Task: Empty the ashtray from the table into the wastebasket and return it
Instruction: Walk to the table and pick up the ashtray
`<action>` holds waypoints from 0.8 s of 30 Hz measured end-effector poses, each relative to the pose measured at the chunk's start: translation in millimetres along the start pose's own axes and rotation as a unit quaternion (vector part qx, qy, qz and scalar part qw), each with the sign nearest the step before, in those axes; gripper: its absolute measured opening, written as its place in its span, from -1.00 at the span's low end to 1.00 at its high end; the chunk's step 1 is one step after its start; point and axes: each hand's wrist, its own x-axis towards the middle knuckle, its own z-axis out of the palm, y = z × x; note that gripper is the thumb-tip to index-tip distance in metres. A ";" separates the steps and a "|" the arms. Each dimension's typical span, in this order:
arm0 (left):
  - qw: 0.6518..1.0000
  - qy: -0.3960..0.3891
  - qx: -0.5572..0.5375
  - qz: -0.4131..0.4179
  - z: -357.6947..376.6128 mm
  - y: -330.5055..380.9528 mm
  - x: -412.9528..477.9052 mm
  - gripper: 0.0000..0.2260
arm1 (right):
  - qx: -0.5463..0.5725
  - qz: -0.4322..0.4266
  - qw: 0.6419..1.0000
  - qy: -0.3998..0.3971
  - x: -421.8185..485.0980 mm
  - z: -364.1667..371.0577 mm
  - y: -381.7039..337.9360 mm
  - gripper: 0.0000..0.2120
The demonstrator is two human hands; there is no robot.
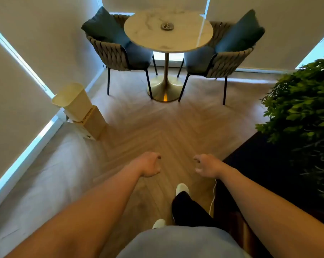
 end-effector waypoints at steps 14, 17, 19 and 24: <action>0.997 -0.041 -0.026 -0.058 -71.6 3.3 109.6 -0.46 | 0.012 -0.013 1.000 -0.024 109.5 -81.1 19.0 -0.40; 0.995 -0.052 -0.038 -0.072 -87.2 12.1 135.9 -0.46 | 0.019 -0.012 0.999 -0.034 131.2 -102.3 30.0 -0.39; 0.995 -0.048 -0.048 -0.076 -97.1 19.8 151.3 -0.47 | 0.015 -0.012 0.999 -0.043 143.6 -114.7 36.9 -0.40; 0.995 -0.045 -0.053 -0.075 -115.8 27.2 181.8 -0.48 | 0.005 -0.013 0.999 -0.050 169.7 -140.6 48.6 -0.42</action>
